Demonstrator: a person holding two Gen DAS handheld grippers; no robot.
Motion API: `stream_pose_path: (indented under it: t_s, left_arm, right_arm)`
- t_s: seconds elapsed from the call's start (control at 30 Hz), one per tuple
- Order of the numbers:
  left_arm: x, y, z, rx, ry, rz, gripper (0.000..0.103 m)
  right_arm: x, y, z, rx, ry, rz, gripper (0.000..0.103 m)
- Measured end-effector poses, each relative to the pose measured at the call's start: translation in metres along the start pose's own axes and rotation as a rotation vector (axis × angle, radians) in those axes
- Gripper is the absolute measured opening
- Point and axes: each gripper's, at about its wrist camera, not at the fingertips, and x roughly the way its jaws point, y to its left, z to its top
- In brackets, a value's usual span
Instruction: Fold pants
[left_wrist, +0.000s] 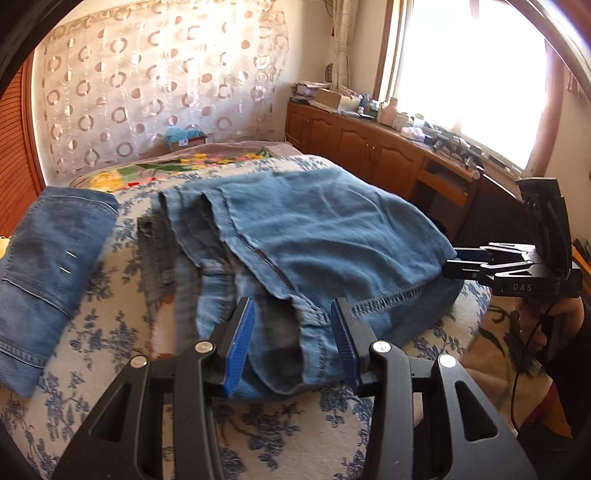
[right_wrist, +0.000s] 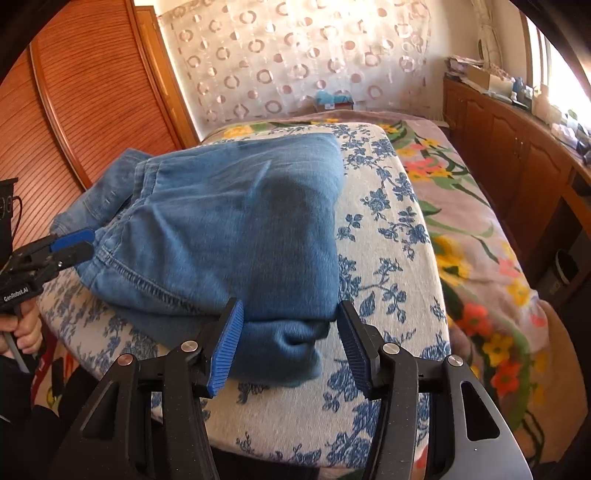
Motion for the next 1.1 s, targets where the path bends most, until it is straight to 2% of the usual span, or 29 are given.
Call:
stream_pose_path:
  t_s: [0.23, 0.3, 0.47, 0.63, 0.8, 0.93, 1.03, 1.1]
  left_arm:
    - [0.012, -0.006, -0.008, 0.017, 0.033, 0.006, 0.040]
    - [0.013, -0.006, -0.010, 0.015, 0.038, -0.004, 0.031]
    - [0.016, -0.007, -0.012, 0.019, 0.038, 0.011, 0.029]
    - [0.019, -0.012, -0.017, 0.037, 0.045, 0.001, 0.014]
    - [0.013, -0.013, -0.016, 0.045, 0.038, -0.015, 0.003]
    - [0.003, -0.015, -0.013, 0.058, 0.022, -0.016, 0.002]
    - [-0.010, -0.007, -0.008, 0.024, -0.011, -0.017, 0.002]
    - [-0.011, 0.000, -0.008, 0.013, -0.003, 0.000, 0.002]
  right_arm:
    - [0.003, -0.001, -0.011, -0.004, 0.004, -0.032, 0.054]
    - [0.004, -0.002, -0.014, 0.006, -0.002, -0.029, 0.055]
    - [0.006, -0.001, -0.019, 0.003, -0.020, -0.051, 0.055]
    - [0.004, 0.005, -0.020, -0.024, -0.076, -0.092, 0.055]
    - [0.011, 0.003, -0.020, -0.002, -0.073, -0.090, 0.055]
    - [0.010, -0.001, -0.020, 0.018, -0.079, -0.077, 0.056]
    - [0.010, -0.001, -0.020, 0.022, -0.077, -0.071, 0.056]
    - [0.008, -0.001, -0.021, 0.020, -0.079, -0.071, 0.056]
